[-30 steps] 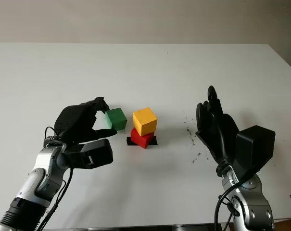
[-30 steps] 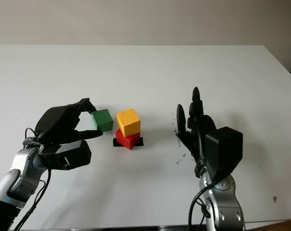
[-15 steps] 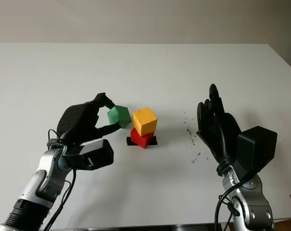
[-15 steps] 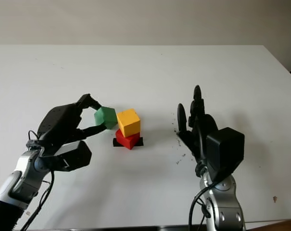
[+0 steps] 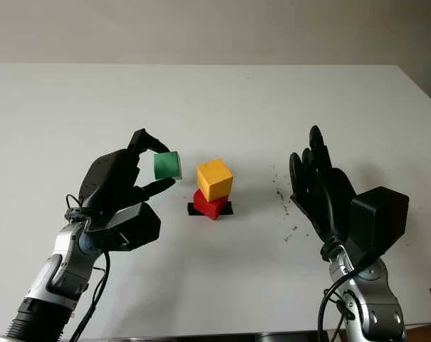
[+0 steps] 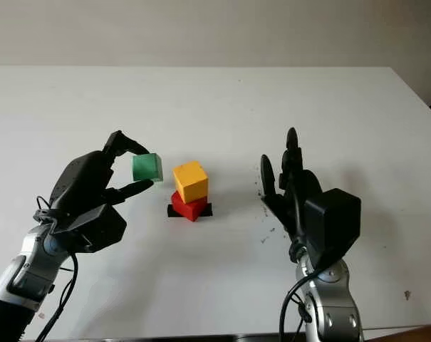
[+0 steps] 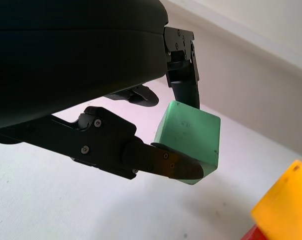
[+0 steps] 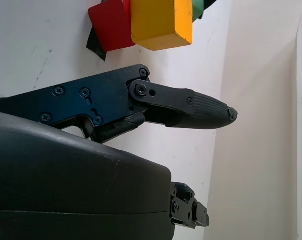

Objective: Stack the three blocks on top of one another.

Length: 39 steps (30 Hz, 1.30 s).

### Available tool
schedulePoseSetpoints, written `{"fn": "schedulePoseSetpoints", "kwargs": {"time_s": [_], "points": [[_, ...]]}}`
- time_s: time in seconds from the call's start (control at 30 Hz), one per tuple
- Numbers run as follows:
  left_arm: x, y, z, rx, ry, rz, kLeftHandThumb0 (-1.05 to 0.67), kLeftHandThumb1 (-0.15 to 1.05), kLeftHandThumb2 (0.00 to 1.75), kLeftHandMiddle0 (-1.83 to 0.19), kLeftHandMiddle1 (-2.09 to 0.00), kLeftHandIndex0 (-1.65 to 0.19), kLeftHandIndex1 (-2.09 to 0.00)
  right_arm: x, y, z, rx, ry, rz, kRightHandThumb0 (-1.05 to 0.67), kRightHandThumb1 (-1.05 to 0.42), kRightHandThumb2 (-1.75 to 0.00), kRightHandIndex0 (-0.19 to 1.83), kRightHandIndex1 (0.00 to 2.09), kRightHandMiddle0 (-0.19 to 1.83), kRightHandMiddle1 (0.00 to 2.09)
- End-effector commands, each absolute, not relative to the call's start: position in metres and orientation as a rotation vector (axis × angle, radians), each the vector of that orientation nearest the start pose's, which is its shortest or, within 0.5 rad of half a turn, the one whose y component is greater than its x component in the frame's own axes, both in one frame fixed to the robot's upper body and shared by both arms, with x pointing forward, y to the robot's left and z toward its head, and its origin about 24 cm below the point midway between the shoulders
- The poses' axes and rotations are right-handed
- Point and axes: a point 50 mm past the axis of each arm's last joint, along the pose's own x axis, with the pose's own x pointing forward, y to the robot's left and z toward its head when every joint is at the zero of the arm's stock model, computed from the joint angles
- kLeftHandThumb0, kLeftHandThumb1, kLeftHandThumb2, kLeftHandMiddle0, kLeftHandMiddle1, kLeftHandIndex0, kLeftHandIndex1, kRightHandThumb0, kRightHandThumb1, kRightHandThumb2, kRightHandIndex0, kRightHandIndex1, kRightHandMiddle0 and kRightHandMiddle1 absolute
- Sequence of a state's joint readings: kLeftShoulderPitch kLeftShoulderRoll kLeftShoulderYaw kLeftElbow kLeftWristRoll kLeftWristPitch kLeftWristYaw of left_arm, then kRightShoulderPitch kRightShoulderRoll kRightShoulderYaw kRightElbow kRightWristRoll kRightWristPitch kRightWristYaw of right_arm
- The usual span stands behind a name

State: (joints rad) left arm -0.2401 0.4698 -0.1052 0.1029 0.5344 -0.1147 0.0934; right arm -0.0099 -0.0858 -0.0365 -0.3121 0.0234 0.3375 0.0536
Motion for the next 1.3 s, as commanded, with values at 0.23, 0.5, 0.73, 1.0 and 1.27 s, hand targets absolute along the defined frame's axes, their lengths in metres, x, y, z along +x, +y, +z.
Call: {"fn": "schedulePoseSetpoints", "kwargs": {"time_s": [0.23, 0.5, 0.73, 1.0, 1.27], "points": [[0.307, 0.21, 0.16, 0.979, -0.386, -0.196, -0.39, 1.05, 0.27, -0.4, -0.05, -0.16, -1.57, 0.252, -0.164, 0.088, -0.083, 0.025, 0.039, -0.66, -1.05, -0.59, -0.19, 0.0, -0.19, 0.04], [0.327, 0.21, 0.216, 1.029, -0.433, -0.336, -0.41, 1.05, 0.18, -0.41, -0.05, -0.28, -1.51, 0.252, -0.162, 0.087, -0.068, 0.017, 0.038, -0.65, -1.05, -0.59, -0.19, 0.0, -0.19, 0.05], [0.336, 0.201, 0.251, 1.064, -0.492, -0.418, -0.42, 1.05, 0.18, -0.44, -0.07, -0.32, -1.56, 0.251, -0.16, 0.087, -0.067, 0.011, 0.041, -0.64, -1.05, -0.59, -0.19, 0.0, -0.18, 0.05], [0.347, 0.182, 0.28, 1.072, -0.473, -0.595, -0.46, 1.05, 0.16, -0.42, -0.05, -0.32, -1.56, 0.252, -0.158, 0.087, -0.067, 0.005, 0.048, -0.64, -1.05, -0.58, -0.19, 0.0, -0.19, 0.04], [0.355, 0.163, 0.287, 1.073, -0.416, -0.766, -0.44, 1.05, 0.15, -0.39, -0.05, -0.4, -1.27, 0.254, -0.156, 0.086, -0.069, -0.009, 0.046, -0.64, -1.05, -0.58, -0.19, 0.0, -0.18, 0.03]]}}
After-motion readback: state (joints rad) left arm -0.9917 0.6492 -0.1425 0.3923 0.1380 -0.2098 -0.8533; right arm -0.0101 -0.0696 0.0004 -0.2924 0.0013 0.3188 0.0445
